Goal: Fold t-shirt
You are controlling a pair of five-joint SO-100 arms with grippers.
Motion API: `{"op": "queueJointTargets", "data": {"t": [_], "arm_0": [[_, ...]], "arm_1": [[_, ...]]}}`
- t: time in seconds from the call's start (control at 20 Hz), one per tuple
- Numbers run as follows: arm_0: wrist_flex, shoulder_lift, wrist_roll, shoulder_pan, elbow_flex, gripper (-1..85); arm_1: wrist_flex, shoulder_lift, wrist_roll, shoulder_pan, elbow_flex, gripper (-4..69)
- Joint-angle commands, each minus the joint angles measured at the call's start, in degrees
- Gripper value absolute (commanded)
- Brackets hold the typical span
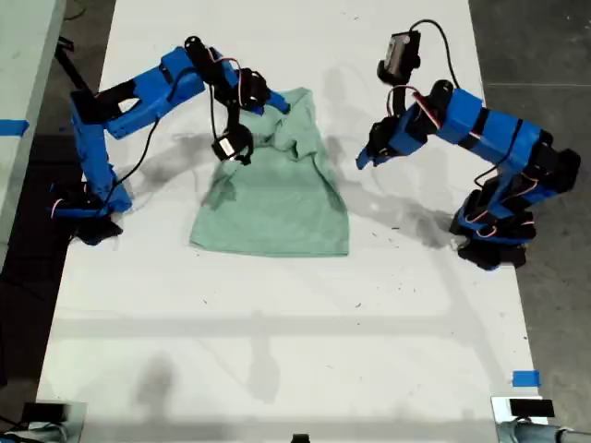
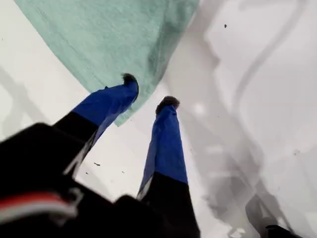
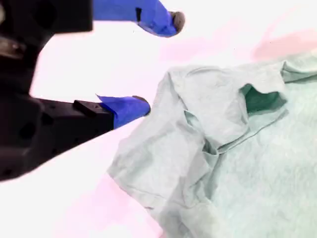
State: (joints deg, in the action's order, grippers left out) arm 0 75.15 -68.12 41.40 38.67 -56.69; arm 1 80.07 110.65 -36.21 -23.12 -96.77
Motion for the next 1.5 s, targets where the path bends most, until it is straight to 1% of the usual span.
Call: {"op": "queueJointTargets", "data": {"t": [0.0, 0.05, 0.15, 0.2, 0.55, 0.9, 1.05, 1.3, 1.45], "arm_0": [[6.8, -14.4, 1.5, -2.1, -2.7, 27.1], [8.9, -17.3, 1.6, -2.8, -4.5, 27.1], [10.9, -21.9, 1.2, -4.9, -9.2, 26.9], [10.4, -24.6, 0.6, -6.1, -12.9, 26.8], [6.2, -41.0, -5.9, -12.3, -34.3, 26.1], [3.8, -43.9, -9.4, -16.3, -40.4, 25.3], [3.3, -43.8, -9.8, -16.5, -40.8, 25.2], [3.3, -43.8, -9.9, -16.7, -41.4, 24.8], [3.3, -43.9, -10.2, -16.7, -42.2, 24.8]], "arm_1": [[-0.2, 3.1, -1.1, 0.5, 0.4, 15.5], [0.0, 3.0, -1.3, 1.1, 0.3, 20.2], [0.4, 2.5, -1.4, 2.5, 0.2, 24.1], [0.5, 2.0, -1.2, 3.4, 0.2, 25.4], [-0.3, -1.9, 0.6, 10.6, -1.5, 28.4], [-12.8, -3.5, 3.0, 15.2, -14.2, 28.4], [-16.3, -6.6, 3.8, 16.3, -15.0, 28.3], [-25.4, -10.3, 4.0, 15.8, -20.3, 27.4], [-29.5, -11.7, 3.7, 14.6, -22.8, 26.1]]}}
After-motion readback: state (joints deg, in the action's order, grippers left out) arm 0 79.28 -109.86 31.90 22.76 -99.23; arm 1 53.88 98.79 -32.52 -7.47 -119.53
